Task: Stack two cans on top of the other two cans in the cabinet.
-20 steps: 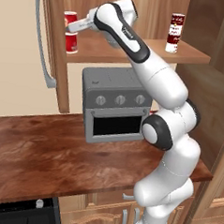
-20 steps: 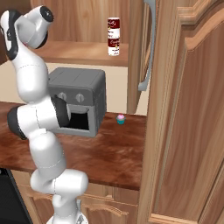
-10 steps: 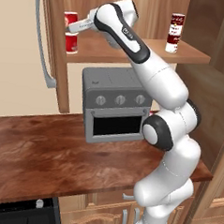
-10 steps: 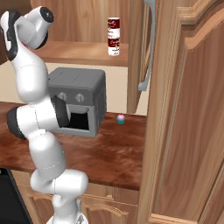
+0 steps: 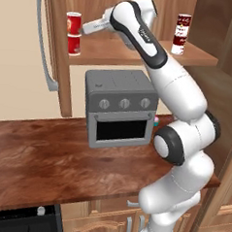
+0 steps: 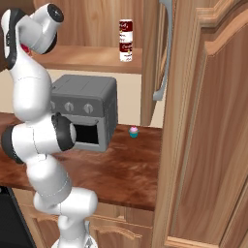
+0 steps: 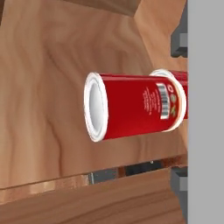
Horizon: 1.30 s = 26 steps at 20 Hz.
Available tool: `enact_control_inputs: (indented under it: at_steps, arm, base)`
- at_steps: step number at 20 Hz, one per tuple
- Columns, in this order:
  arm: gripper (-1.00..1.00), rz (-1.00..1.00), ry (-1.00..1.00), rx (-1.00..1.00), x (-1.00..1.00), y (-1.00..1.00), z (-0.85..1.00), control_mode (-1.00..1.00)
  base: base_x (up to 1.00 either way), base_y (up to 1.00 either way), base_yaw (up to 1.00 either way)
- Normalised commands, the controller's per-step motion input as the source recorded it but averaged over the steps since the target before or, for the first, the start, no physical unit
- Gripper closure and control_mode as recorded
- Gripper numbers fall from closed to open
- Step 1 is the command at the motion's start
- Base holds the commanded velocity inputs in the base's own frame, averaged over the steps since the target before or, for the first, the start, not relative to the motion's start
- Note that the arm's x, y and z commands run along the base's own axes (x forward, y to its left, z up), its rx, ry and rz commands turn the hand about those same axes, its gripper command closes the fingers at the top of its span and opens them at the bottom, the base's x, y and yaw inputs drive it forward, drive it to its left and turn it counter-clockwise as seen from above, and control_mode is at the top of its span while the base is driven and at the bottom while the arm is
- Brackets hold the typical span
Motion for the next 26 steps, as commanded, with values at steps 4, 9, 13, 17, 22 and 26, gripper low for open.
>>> enact_control_inputs:
  at_steps: [4, 9, 13, 17, 22, 26]
  arm:
    - [-1.0, -0.05, 0.0, 0.0, -0.38, -0.5, -0.04, -1.0]
    - [-1.0, -0.07, 0.0, 0.0, -0.46, -0.59, -0.11, -1.0]
    - [-1.0, -0.13, 0.0, 0.0, -0.59, -0.56, -0.17, -1.0]
    - [-1.0, -0.18, 0.0, 0.0, -0.61, -0.5, -0.07, -1.0]
    - [-1.0, -0.2, 0.0, -0.01, -0.61, -0.44, -0.02, -1.0]
    - [-1.0, -0.22, 0.0, -0.01, -0.62, -0.39, -0.04, -1.0]
  base:
    - [0.0, 0.0, 0.0]
    - [0.0, 0.0, 0.0]
    - [0.0, 0.0, 0.0]
    - [0.0, 0.0, 0.0]
    - [0.0, 0.0, 0.0]
    - [0.0, 0.0, 0.0]
